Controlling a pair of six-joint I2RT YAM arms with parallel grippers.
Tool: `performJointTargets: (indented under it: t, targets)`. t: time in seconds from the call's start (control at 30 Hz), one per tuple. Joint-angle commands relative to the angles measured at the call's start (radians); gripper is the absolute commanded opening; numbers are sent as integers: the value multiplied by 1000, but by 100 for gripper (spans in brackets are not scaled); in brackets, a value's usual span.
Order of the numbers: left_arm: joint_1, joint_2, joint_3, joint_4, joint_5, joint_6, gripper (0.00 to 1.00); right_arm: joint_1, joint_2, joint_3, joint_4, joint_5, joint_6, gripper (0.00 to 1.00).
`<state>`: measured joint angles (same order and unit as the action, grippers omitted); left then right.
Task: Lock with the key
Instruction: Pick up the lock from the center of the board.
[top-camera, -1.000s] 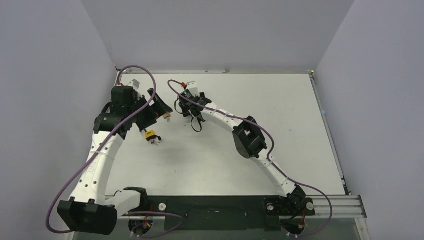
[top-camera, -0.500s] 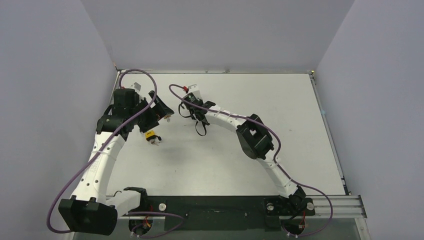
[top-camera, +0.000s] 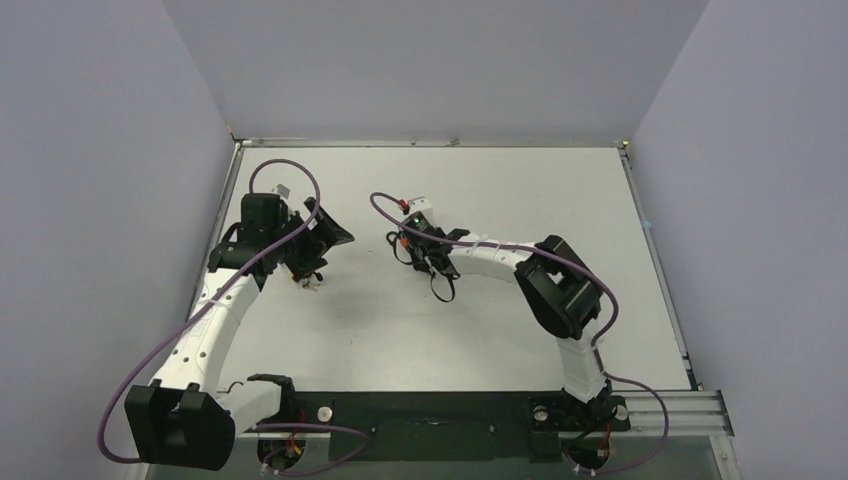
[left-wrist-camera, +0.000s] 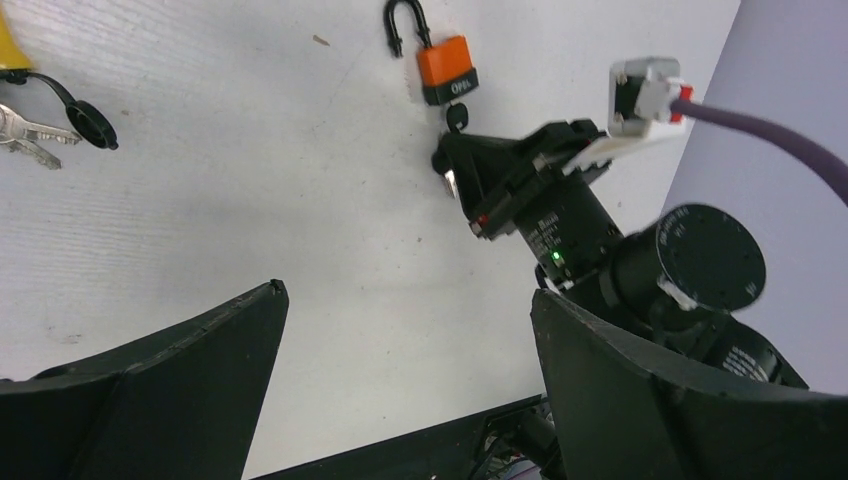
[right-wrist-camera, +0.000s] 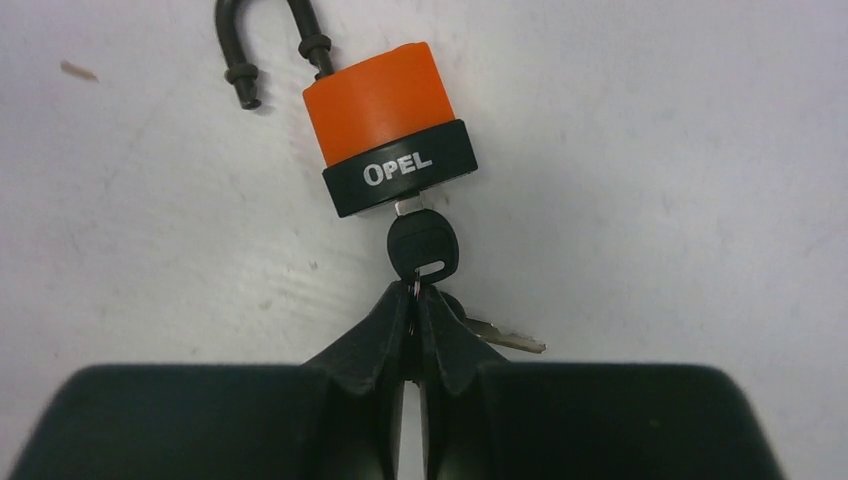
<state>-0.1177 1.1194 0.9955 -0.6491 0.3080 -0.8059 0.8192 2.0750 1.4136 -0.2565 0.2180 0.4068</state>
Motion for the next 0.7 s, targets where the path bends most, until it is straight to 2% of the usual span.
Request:
performJointTargets:
  t: [0.0, 0.03, 0.07, 0.1, 0.13, 0.2, 0.27, 0.33, 0.43, 0.67]
  targets:
    - [0, -5, -46, 115, 29, -39, 91, 30, -166, -194, 113, -50, 58, 13]
    - [0, -3, -56, 121, 30, -40, 91, 35, -203, -218, 120, -45, 62, 19]
    - [-3, 1, -59, 128, 30, -41, 91, 41, -222, -259, 134, -42, 64, 33]
    - [-4, 3, -62, 130, 30, -36, 91, 44, -258, -275, 139, -40, 64, 40]
    - [-4, 9, -63, 133, 30, -33, 91, 43, -277, -302, 147, -26, 63, 53]
    - [-4, 14, -61, 134, 30, -23, 92, 41, -329, -329, 153, 2, 44, 66]
    - [-5, 21, -59, 135, 24, -15, 92, 33, -370, -343, 164, 17, 7, 74]
    - [-6, 26, -60, 132, 20, -8, 92, 6, -377, -330, 169, 8, -22, 78]
    - [-5, 31, -64, 135, 16, -4, 92, -49, -336, -281, 175, -39, -31, 78]
    - [-3, 27, -49, 114, 7, 13, 92, -31, -172, -39, 70, 1, -55, 78]
